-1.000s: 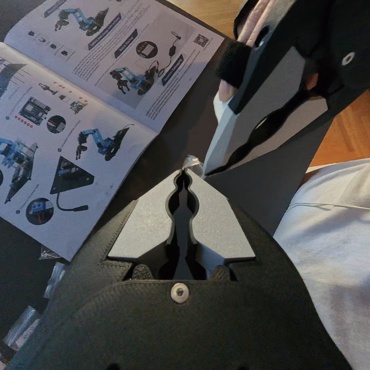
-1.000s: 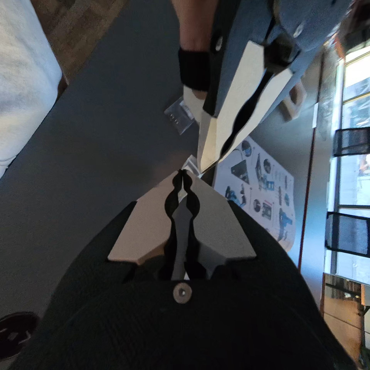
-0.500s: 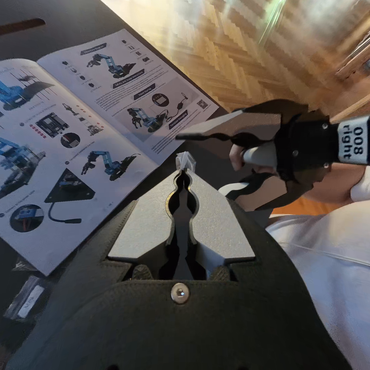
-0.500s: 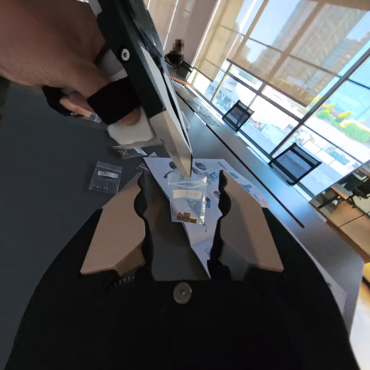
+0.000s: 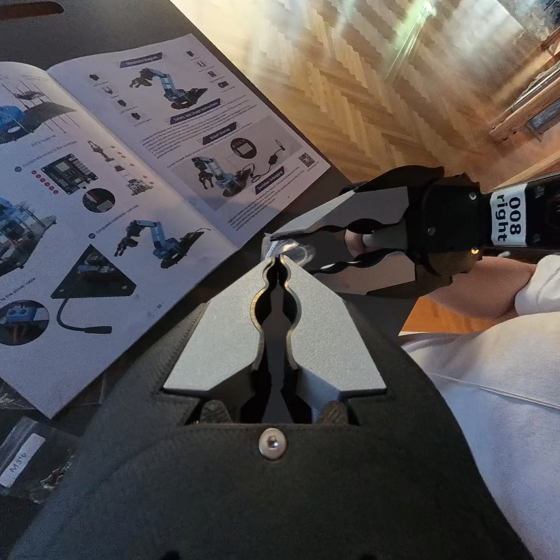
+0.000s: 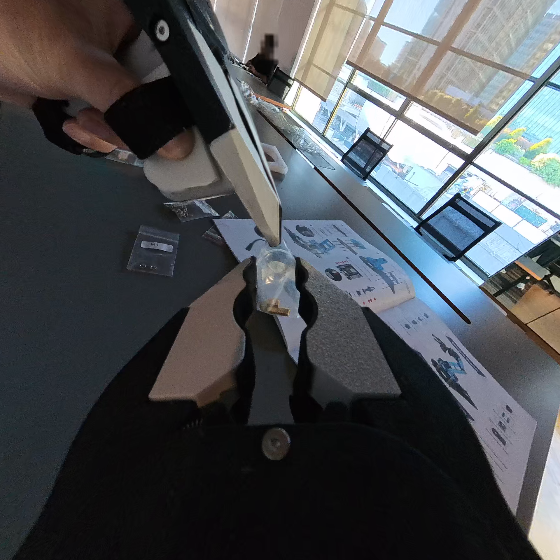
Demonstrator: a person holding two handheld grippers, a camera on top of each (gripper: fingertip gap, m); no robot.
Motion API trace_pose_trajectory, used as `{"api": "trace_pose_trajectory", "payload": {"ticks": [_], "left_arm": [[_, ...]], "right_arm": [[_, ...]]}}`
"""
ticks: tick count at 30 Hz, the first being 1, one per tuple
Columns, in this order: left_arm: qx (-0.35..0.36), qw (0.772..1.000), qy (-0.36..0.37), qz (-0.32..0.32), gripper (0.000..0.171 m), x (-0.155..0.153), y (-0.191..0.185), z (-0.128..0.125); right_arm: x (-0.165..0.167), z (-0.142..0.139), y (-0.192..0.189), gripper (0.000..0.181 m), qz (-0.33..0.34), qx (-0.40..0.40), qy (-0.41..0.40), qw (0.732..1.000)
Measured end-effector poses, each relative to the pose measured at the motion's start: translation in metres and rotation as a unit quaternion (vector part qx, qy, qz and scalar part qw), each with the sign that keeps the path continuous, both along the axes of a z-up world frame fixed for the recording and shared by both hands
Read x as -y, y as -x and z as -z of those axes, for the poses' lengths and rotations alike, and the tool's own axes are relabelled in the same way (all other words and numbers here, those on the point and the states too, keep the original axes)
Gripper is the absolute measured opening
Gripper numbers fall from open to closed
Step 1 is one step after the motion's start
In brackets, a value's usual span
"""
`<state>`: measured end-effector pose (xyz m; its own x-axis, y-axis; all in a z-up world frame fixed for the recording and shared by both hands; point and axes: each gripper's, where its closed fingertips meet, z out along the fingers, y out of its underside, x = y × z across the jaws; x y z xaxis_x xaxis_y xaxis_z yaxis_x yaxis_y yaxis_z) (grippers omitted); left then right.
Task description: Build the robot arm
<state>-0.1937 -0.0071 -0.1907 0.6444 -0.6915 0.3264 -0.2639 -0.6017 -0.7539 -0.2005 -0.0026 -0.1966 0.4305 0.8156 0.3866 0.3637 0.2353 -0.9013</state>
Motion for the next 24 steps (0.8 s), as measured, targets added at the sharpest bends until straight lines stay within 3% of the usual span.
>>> {"api": "trace_pose_trajectory", "payload": {"ticks": [7, 18, 24], "left_arm": [[0.017, 1.0, 0.012, -0.003, 0.0, 0.005, 0.005, 0.003], [0.132, 0.99, 0.056, 0.007, 0.0, 0.019, 0.009, -0.009], [0.178, 0.982, 0.057, -0.016, 0.0, 0.019, 0.027, -0.015]], "right_arm": [[0.004, 0.004, 0.006, 0.025, -0.035, 0.005, 0.0, 0.999], [0.014, -0.002, 0.019, 0.037, -0.084, -0.022, -0.004, 0.996], [0.02, -0.009, 0.026, 0.018, -0.099, -0.019, -0.028, 0.995]]}}
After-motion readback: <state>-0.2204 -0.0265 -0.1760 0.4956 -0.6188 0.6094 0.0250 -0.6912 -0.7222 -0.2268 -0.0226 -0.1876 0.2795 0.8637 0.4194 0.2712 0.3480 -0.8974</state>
